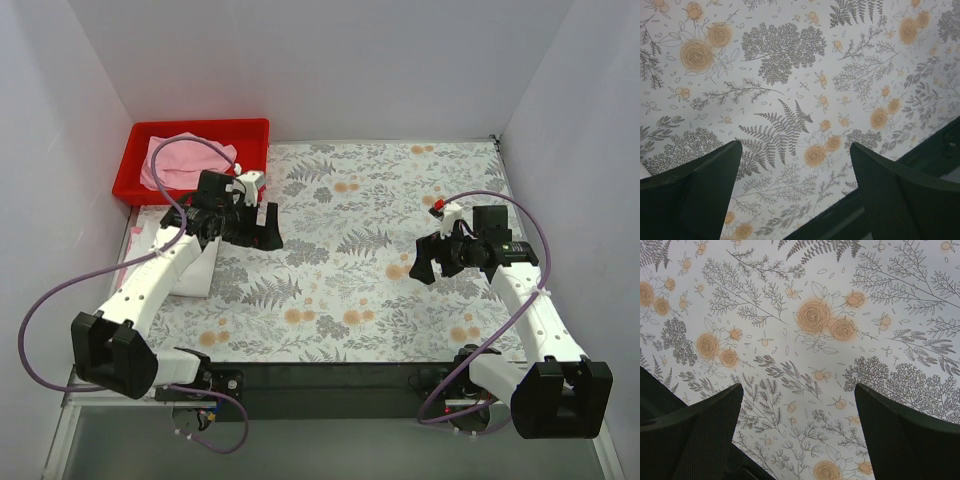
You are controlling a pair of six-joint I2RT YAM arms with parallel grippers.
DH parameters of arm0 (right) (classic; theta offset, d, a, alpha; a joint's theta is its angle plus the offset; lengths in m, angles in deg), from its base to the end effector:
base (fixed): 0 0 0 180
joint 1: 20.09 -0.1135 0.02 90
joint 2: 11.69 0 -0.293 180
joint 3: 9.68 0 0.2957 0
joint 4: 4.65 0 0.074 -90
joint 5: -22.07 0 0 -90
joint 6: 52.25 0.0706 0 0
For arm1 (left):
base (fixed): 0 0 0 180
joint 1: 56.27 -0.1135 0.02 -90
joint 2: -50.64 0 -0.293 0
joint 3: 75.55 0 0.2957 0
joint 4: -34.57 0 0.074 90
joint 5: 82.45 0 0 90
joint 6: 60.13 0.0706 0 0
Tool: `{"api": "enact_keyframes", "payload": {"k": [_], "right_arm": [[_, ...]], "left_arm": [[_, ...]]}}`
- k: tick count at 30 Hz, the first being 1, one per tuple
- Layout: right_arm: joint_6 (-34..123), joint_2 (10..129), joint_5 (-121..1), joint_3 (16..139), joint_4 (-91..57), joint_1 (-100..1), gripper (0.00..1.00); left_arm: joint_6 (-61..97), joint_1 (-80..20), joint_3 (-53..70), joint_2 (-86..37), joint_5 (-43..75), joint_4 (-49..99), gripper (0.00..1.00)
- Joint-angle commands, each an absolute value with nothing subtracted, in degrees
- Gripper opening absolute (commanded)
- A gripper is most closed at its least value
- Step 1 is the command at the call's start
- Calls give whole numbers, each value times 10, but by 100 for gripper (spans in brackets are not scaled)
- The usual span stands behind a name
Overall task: Fold and stack the t-shirts
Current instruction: Grab the tshirt from the pile
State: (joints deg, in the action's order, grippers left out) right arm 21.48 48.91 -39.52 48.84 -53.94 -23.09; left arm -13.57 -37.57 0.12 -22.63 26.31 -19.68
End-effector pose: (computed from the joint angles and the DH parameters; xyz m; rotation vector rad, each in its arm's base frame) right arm 0.2545 0.0470 0.2517 -0.6053 2.3064 0.5010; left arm 0.2940 -0.1235 0.2957 -0.4137 2.5825 -0.8355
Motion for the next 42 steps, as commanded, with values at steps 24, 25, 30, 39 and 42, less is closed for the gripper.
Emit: {"api": "enact_keyframes", "payload": {"k": [24,25,30,39,42], "right_arm": [[207,541,-371,482,-523,-227,99],[208,542,-372,482,-523,-227,98],[205,550,-372,482,-522,-227,99],[207,548,-373,488,-529,-227,99],[206,546,-363,492,-534,-227,98]], "left_arm": [[-23,-608,667,-867,37,-36,90],[-9,-614,666,-879,28,-28,90],[35,-622,639,-937,-2,29,90],[-27,-656,653,-970,126,-38,39],[-47,-657,659,-933,207,-69,0]]}}
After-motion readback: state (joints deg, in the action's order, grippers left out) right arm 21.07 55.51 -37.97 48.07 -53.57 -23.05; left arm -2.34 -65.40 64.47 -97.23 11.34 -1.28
